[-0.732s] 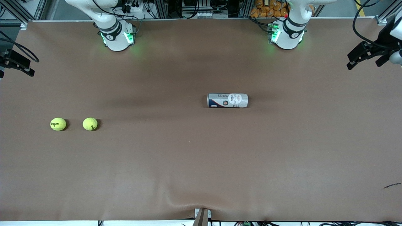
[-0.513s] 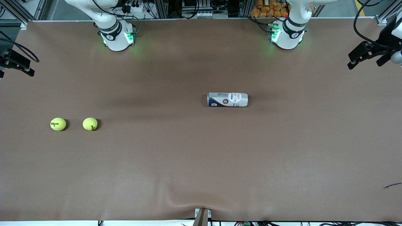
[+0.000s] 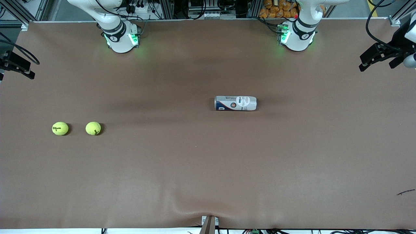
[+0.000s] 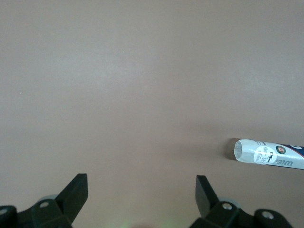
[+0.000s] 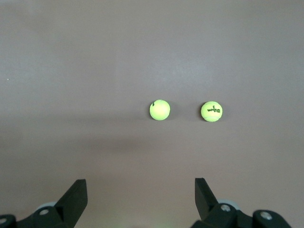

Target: Insert tennis ball vertically with right arm

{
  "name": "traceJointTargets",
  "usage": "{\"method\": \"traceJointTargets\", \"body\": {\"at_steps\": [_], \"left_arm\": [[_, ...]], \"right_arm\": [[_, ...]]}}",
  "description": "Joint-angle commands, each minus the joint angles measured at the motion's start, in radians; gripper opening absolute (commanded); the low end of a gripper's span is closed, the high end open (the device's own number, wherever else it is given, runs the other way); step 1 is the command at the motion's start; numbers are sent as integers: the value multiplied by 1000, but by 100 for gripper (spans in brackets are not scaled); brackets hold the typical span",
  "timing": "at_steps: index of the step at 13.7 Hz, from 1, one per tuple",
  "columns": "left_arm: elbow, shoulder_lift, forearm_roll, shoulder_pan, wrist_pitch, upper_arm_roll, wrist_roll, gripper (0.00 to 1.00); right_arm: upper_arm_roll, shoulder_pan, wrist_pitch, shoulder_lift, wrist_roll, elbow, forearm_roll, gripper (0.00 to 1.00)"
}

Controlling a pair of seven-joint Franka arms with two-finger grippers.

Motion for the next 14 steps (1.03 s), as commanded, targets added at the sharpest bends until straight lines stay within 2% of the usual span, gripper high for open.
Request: {"method": "traceJointTargets", "body": {"at_steps": [1, 4, 11, 14], "left_arm": [[35, 19, -15, -20, -12, 5, -12, 100], [37, 29, -58, -22, 14, -18, -16, 100], [23, 47, -58, -26, 29, -21, -15, 100], [26, 88, -54, -25, 32, -73, -13, 100]], "right_arm": [[15, -30, -5, -4, -16, -1, 19, 100], [15, -30, -3, -4, -16, -1, 17, 100], [15, -39, 0, -2, -16, -1, 19, 100], [15, -41, 0, -2, -16, -1, 19, 100]]}}
